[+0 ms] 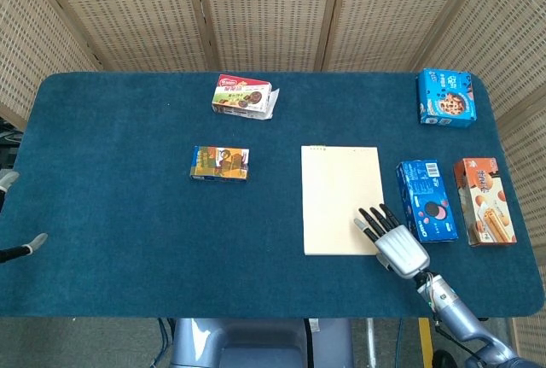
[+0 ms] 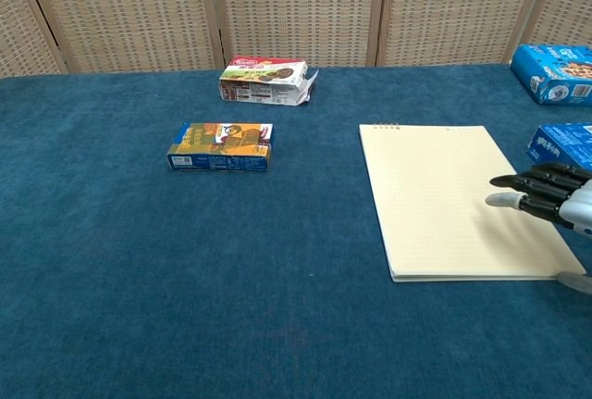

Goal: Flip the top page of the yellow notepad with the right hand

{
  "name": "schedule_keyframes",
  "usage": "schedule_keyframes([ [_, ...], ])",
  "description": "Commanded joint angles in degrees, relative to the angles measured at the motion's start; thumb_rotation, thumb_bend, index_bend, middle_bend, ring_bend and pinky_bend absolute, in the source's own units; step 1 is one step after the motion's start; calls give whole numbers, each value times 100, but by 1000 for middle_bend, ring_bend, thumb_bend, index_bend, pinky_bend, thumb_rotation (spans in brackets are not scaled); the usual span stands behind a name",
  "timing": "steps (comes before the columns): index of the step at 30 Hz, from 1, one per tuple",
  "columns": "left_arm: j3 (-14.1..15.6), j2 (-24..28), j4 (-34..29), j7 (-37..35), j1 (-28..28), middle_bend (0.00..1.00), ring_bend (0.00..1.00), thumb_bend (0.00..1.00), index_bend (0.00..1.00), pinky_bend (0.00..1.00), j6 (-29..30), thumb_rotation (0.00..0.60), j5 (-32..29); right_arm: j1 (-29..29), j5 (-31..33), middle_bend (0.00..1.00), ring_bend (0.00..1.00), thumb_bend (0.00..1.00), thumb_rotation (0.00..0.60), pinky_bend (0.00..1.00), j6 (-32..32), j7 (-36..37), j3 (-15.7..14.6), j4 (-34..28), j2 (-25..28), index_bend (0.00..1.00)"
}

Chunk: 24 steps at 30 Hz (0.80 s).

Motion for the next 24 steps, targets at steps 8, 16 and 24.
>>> schedule_keyframes([
  [8,-29,38,3,-103,9,0,0,0,0,0,-12,600,-55,16,100,0,0,362,600,0,65,55,-4,119,-121,60],
  [16,-32,55,12,-138,1,0,0,0,0,0,-46,600,-65,-21,32,0,0,363,600,0,227,-5,-111,12,-89,67],
  [24,-32,75,18,-191,8,0,0,0,0,0,-53,600,-68,-1,107,0,0,362,600,0,155,-60,-119,69,-146,67],
])
